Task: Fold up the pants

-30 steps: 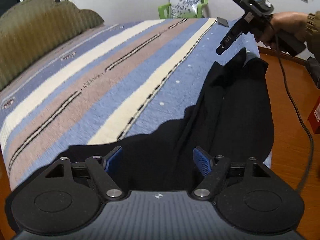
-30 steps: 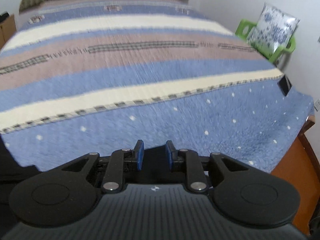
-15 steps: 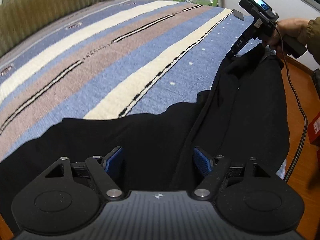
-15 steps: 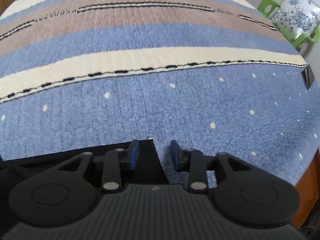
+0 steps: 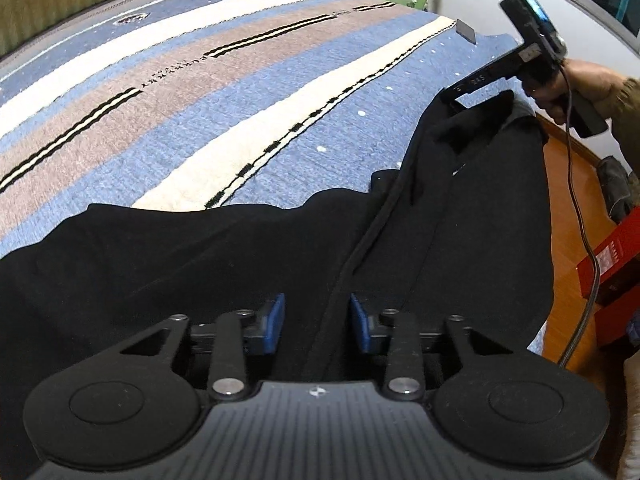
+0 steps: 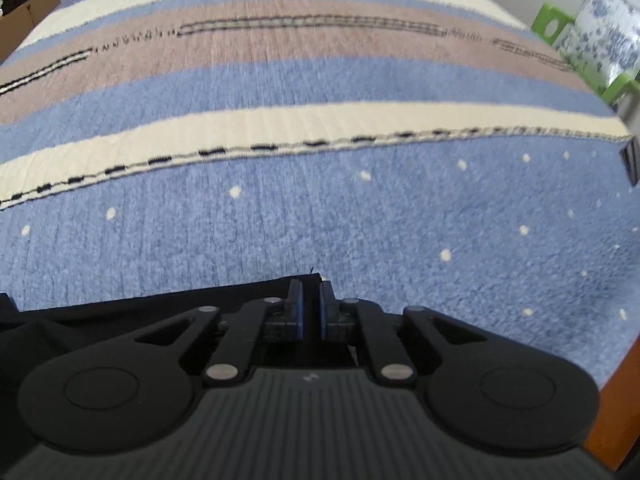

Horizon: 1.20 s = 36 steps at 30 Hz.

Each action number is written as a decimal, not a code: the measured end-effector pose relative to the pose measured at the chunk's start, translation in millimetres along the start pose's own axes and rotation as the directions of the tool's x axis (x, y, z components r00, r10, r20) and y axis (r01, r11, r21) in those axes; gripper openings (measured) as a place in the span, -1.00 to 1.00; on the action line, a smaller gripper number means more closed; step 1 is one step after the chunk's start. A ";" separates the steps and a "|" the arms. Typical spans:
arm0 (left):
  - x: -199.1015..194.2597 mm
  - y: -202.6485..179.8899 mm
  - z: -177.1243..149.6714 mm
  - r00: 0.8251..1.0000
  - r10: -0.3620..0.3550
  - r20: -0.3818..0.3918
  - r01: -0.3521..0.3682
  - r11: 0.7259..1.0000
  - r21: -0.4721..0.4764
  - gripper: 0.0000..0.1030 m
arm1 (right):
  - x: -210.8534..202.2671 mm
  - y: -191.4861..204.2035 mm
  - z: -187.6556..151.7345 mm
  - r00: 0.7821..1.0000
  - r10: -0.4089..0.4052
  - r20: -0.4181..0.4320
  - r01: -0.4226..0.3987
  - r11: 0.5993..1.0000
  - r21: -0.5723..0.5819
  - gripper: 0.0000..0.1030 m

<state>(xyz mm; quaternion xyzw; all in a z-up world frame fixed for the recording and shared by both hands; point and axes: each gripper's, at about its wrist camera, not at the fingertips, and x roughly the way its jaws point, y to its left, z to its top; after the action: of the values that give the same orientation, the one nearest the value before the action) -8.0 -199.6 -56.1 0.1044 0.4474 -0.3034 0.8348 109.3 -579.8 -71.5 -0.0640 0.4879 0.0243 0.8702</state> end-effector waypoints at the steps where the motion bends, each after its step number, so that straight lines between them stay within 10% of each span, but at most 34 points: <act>1: 0.1 0.4 -0.1 1.000 0.001 -0.001 -0.001 1.000 -0.003 -0.43 | -5.8 1.4 -0.7 1.000 -0.010 0.021 0.010 1.000 -0.007 -0.84; 17: -17.5 -16.3 -9.1 0.998 0.029 0.059 -0.033 0.998 0.052 -0.76 | -145.3 -5.7 -42.3 0.915 -0.155 0.373 0.146 0.988 0.051 -0.98; 22: -10.7 -19.9 -11.5 0.999 0.031 0.040 -0.033 0.998 0.061 -0.76 | -139.7 -7.8 -58.7 0.941 -0.175 0.290 0.177 0.984 0.022 -0.88; 27: -0.1 -17.7 -11.4 1.000 0.016 0.014 -0.017 0.998 0.066 -0.76 | -91.6 2.3 -23.6 0.968 -0.112 0.225 0.108 0.994 0.030 -0.31; 36: 6.9 -8.7 -9.6 1.000 -0.013 0.004 0.013 0.998 0.057 -0.76 | 17.2 11.3 28.2 0.997 -0.068 0.045 0.070 0.997 -0.043 -0.01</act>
<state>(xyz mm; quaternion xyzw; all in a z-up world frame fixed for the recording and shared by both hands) -16.9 -205.1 -66.4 0.1244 0.4375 -0.3218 0.8304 140.9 -565.2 -72.6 -0.0999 0.4655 0.0065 0.8793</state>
